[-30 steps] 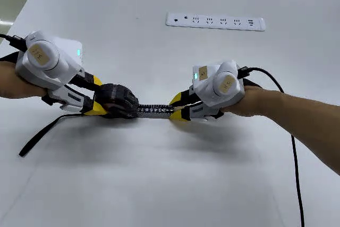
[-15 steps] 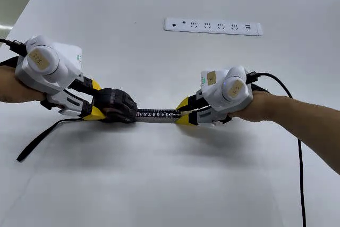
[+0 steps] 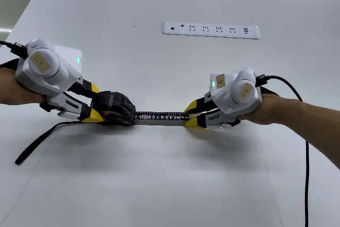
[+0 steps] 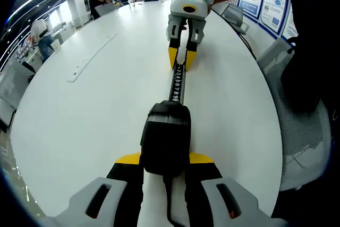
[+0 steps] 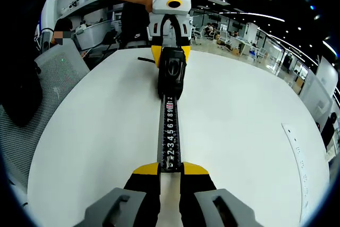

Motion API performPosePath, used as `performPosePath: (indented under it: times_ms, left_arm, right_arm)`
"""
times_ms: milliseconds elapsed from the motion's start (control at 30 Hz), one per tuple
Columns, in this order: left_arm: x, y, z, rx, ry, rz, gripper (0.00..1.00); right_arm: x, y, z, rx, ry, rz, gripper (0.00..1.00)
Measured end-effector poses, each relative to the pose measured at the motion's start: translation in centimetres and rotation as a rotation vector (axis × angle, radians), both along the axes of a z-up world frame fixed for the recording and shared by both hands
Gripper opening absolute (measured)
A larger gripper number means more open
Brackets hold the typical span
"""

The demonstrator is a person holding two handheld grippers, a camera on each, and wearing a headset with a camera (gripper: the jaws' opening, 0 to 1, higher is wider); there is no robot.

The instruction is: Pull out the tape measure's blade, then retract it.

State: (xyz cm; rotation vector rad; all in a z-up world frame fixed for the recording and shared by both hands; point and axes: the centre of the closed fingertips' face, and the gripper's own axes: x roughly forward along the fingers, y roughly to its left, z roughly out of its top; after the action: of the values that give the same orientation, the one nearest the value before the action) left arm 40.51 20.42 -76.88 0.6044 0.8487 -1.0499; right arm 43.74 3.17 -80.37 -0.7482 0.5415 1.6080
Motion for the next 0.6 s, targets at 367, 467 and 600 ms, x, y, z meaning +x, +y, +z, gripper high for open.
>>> performPosePath:
  times_ms: [367,467,600]
  left_arm:
    - [0.1,0.0,0.0,0.003,0.007,-0.005,0.24]
    - [0.0,-0.1,0.0,0.005,0.007,-0.007,0.24]
    - [0.0,-0.1,0.0,0.010,0.007,-0.009,0.24]
  right_arm:
    - [0.3,-1.8,0.0,-0.022,0.002,-0.006,0.09]
    - [0.3,-2.3,-0.1,-0.028,0.003,-0.010,0.09]
    - [0.3,-3.1,0.0,-0.039,0.003,-0.014,0.09]
